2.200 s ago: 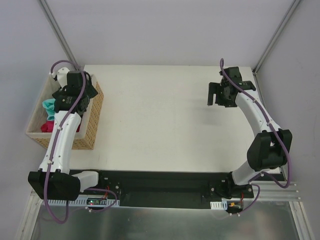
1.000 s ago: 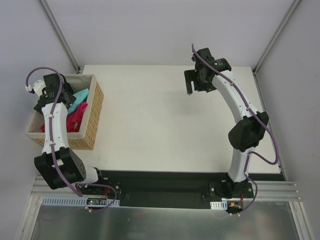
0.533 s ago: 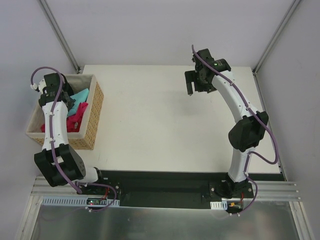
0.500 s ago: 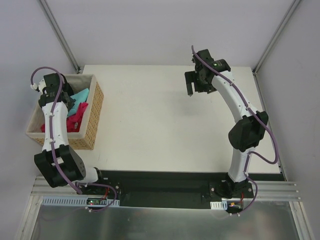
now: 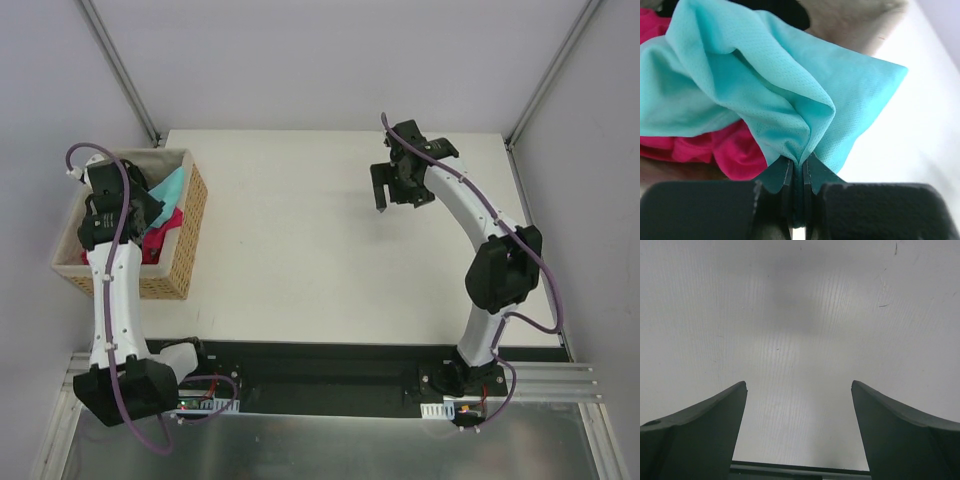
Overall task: Fold and stack the t-shirts
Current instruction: Grab crumpled tshirt from bin with the left arm, then move the tshirt to the center of the board
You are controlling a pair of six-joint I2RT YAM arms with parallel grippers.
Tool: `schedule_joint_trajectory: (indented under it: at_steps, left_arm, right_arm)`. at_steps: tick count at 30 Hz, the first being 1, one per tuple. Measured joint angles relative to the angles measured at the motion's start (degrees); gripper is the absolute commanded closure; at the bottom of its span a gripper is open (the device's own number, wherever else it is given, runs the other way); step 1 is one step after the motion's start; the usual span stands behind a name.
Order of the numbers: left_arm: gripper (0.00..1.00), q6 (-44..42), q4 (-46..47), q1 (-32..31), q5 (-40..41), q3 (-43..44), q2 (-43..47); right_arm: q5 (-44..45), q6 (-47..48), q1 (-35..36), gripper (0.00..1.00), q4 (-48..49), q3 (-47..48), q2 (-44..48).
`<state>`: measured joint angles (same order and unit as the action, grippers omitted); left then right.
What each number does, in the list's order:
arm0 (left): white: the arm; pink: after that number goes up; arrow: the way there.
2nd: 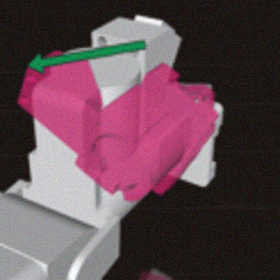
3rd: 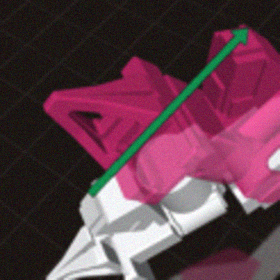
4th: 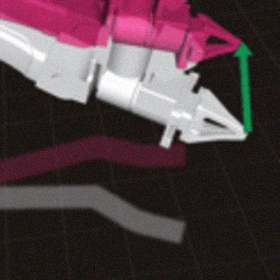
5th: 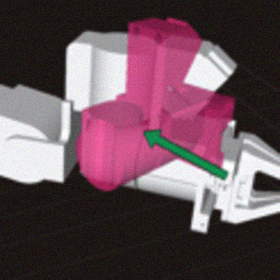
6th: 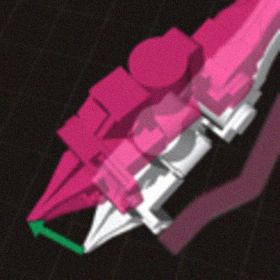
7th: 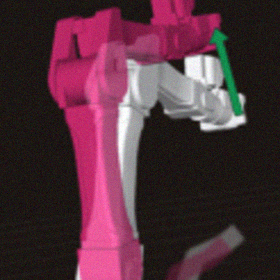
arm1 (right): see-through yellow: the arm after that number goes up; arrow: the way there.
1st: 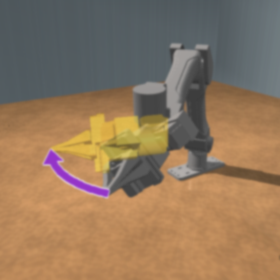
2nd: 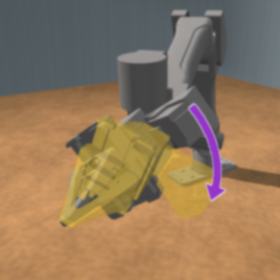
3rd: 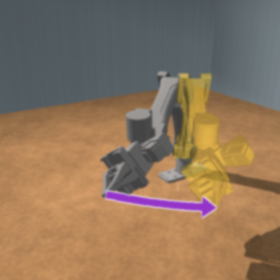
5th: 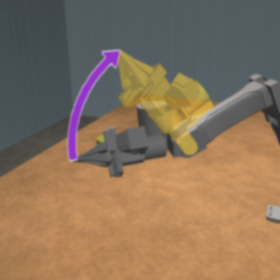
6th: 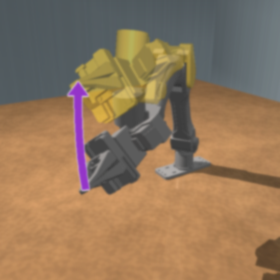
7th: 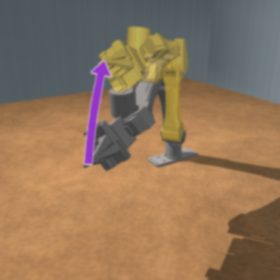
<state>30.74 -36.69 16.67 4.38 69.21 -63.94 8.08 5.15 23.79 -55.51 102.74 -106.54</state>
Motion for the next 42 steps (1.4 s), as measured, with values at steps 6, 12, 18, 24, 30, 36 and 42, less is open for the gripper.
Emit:
schedule_joint_trajectory:
  at_steps: [6, 12, 18, 24, 30, 36, 42]
  left_arm:
    - [1.0, 0.0, -0.1, -5.2, -1.9, 0.4, 6.3]
    - [1.0, -0.3, 0.0, -11.7, -4.7, 2.0, 5.8]
    - [1.0, -2.7, -0.1, -18.2, -8.1, 3.4, 3.1]
    - [1.0, -5.6, -0.8, -28.9, -9.5, 6.6, -3.5]
    - [1.0, -7.0, -3.0, -38.5, -9.0, 9.3, -10.0]
    - [1.0, -7.4, -4.3, -45.1, -7.7, 12.8, -15.7]
    - [1.0, -7.4, -4.7, -47.9, -6.8, 16.3, -19.1]
  right_arm:
    - [-1.0, -0.9, 0.3, 0.11, 2.6, -6.7, 4.4]
    - [-1.3, -1.4, 0.5, 0.11, 4.5, -9.7, 7.4]
    - [-0.9, -1.5, 0.5, 0.1, 5.9, -12.4, 10.6]
    - [0.3, -1.4, 0.5, 0.1, 6.8, -14.6, 12.6]
    - [1.9, -0.8, 0.5, 0.09, 7.0, -15.5, 13.7]
    - [6.4, 1.0, 0.5, 0.09, 6.7, -15.0, 14.3]
    - [14.9, 2.6, -0.7, 0.09, 5.4, -11.7, 14.7]
